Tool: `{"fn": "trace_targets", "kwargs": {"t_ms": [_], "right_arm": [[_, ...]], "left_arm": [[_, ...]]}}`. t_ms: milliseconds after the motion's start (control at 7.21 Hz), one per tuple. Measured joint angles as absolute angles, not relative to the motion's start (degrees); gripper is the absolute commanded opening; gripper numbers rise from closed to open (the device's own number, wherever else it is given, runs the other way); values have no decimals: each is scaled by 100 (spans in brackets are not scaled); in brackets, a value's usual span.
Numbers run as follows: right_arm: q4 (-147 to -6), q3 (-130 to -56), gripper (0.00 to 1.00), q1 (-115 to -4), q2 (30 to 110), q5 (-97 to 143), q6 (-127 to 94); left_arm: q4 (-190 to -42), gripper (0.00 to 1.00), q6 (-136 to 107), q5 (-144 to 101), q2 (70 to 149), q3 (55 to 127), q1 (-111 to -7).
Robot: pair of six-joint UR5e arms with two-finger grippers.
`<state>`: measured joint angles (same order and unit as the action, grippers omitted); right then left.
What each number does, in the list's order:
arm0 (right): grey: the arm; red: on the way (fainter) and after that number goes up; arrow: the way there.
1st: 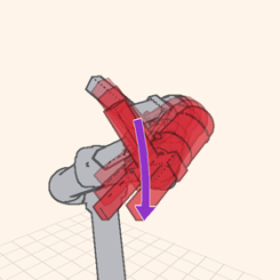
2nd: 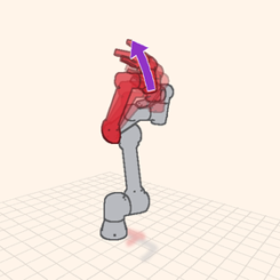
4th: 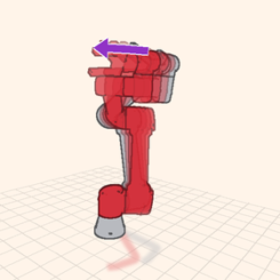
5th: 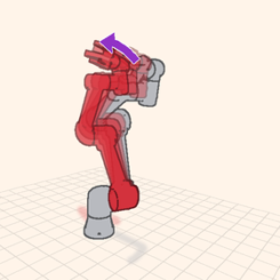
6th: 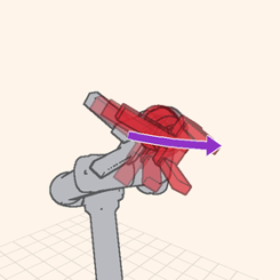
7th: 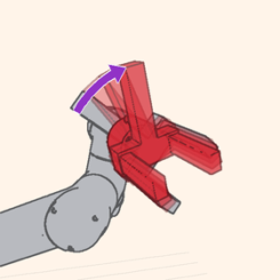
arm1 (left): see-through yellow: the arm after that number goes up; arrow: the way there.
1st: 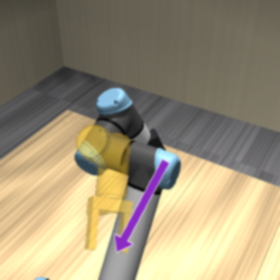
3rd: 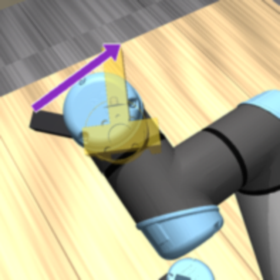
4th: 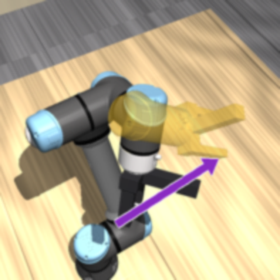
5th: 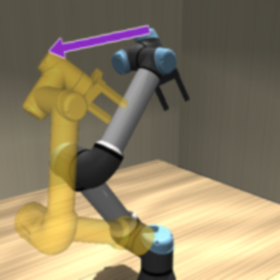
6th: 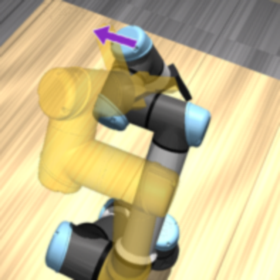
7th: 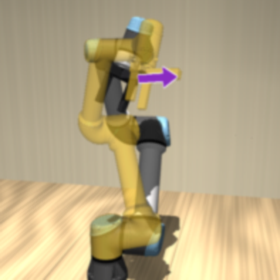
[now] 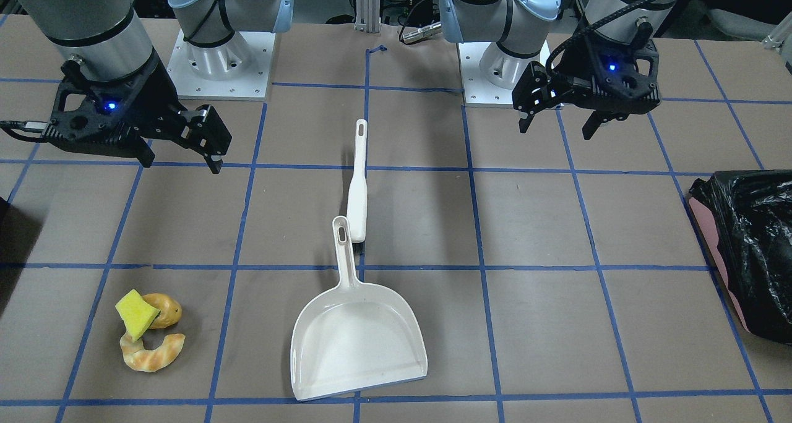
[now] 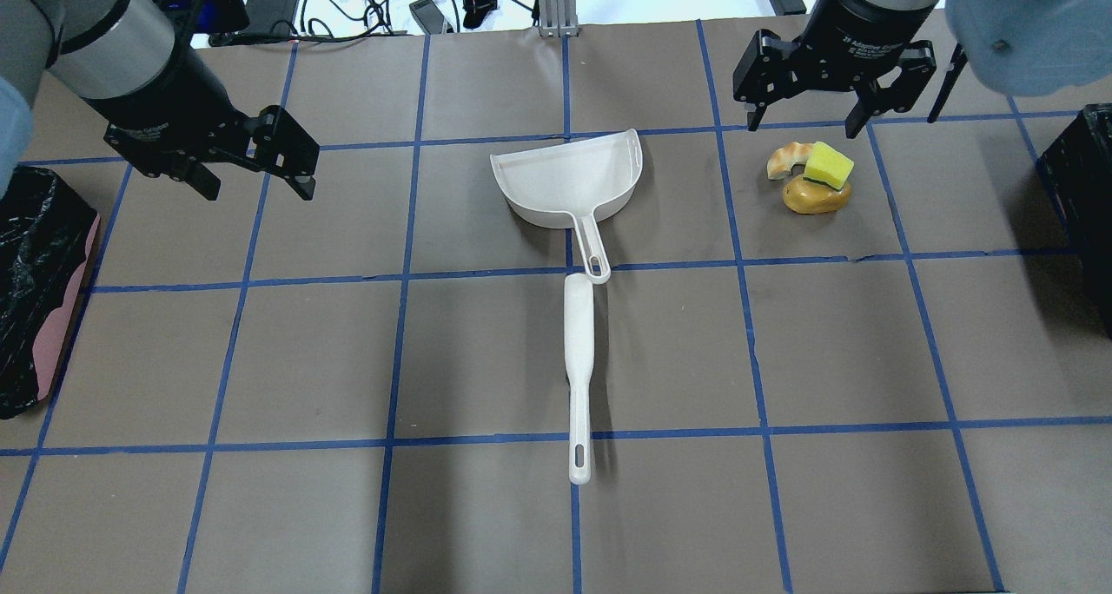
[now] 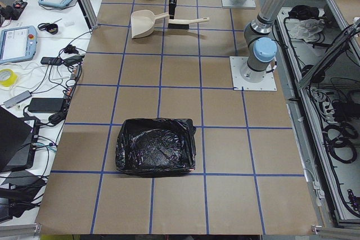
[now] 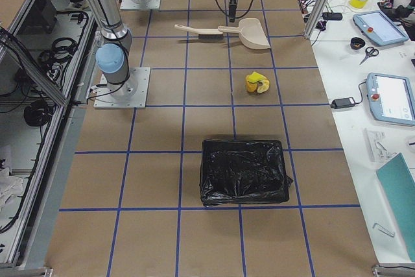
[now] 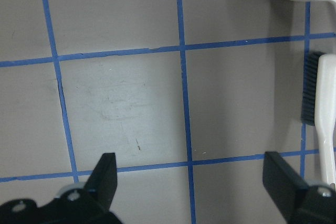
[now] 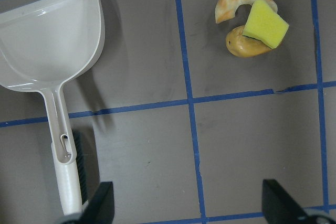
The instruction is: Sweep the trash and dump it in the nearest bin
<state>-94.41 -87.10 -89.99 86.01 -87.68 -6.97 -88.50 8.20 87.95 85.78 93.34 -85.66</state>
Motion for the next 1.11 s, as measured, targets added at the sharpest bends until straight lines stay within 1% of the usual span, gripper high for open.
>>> {"fn": "trace_targets", "kwargs": {"t_ms": [278, 833, 1110], "right_arm": [[-9839, -8706, 100, -9081, 8382, -8768, -717], [-11324, -8587, 100, -9901, 7105, -8786, -1027], [-11677, -8585, 97, -10286, 6675, -8835, -1070]], "left_arm": [[-8855, 100, 827, 8801, 8578, 9332, -8558], [-8917, 100, 893, 8784, 8578, 9336, -8437], [-8973, 100, 896, 8778, 8608, 9353, -8434]]}}
